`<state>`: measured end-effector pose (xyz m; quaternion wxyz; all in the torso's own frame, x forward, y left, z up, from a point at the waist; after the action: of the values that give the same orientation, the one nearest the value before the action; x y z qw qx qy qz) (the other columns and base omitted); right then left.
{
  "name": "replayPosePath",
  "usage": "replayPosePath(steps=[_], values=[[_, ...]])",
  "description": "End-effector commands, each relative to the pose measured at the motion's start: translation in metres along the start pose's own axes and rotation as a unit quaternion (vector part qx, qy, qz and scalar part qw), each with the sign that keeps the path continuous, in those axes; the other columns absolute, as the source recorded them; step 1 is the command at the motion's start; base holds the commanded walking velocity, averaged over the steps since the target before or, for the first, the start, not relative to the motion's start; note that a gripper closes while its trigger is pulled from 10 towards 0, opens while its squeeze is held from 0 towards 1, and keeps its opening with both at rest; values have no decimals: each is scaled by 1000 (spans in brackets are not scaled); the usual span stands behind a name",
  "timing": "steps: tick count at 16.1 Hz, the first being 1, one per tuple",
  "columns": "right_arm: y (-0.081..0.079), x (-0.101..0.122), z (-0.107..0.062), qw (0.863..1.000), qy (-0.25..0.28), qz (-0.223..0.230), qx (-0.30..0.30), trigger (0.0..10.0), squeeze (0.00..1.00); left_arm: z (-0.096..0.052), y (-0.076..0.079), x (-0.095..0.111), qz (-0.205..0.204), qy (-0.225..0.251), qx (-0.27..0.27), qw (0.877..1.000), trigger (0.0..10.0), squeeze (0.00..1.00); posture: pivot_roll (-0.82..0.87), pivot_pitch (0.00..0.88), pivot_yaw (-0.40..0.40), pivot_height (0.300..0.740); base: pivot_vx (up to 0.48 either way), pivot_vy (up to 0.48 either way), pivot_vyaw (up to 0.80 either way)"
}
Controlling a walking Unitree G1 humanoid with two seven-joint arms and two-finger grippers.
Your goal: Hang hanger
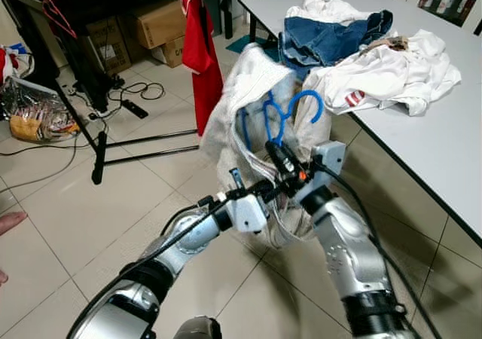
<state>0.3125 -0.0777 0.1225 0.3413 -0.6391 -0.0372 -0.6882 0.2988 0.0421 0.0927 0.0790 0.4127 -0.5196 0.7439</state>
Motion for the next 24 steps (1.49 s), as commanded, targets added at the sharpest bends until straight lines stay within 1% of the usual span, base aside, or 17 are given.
replayPosePath(steps=[1,2,3,4,5,8,24], values=[[6,-12,-5,1000,-19,10,-20,10000,0,4,-46,7,-5,19,128,992,1843,0,33,0,76,740,0,0,0],[5,-8,-3,1000,-7,17,-20,10000,0,4,-45,5,-18,12,135,991,4078,0,33,0,76,740,0,0,0],[2,-1,1,999,15,33,-16,10000,0,0,-46,-1,-50,-6,157,986,9255,0,36,0,75,740,0,0,0],[2,0,1,999,19,37,-15,10000,0,-1,-47,-3,-55,-10,161,985,9255,0,36,0,75,740,0,0,0],[3,3,2,999,27,40,-15,10000,0,-3,-49,-7,-67,-20,173,982,10000,0,39,0,73,740,0,0,0],[-2,8,3,998,38,47,8,10000,0,-10,-57,-16,-105,-44,210,971,10000,0,42,0,70,740,0,0,0],[-2,8,3,998,38,47,8,10000,0,-10,-57,-16,-105,-44,210,971,10000,0,42,0,70,740,0,0,0]])
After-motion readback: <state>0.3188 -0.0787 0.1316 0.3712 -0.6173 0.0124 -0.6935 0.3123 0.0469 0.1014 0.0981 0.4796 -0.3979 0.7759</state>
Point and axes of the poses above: a point about 5 cm out from each wrist's last joint towards the gripper, its own z axis pointing out of the wrist towards the gripper, its own x axis along the axis of the wrist's last joint, y = z × x, the point moved 2 cm from there along z, pointing out of the wrist towards the gripper, and after that the axes turned 5 degrees about z, right-handed, at the moved point
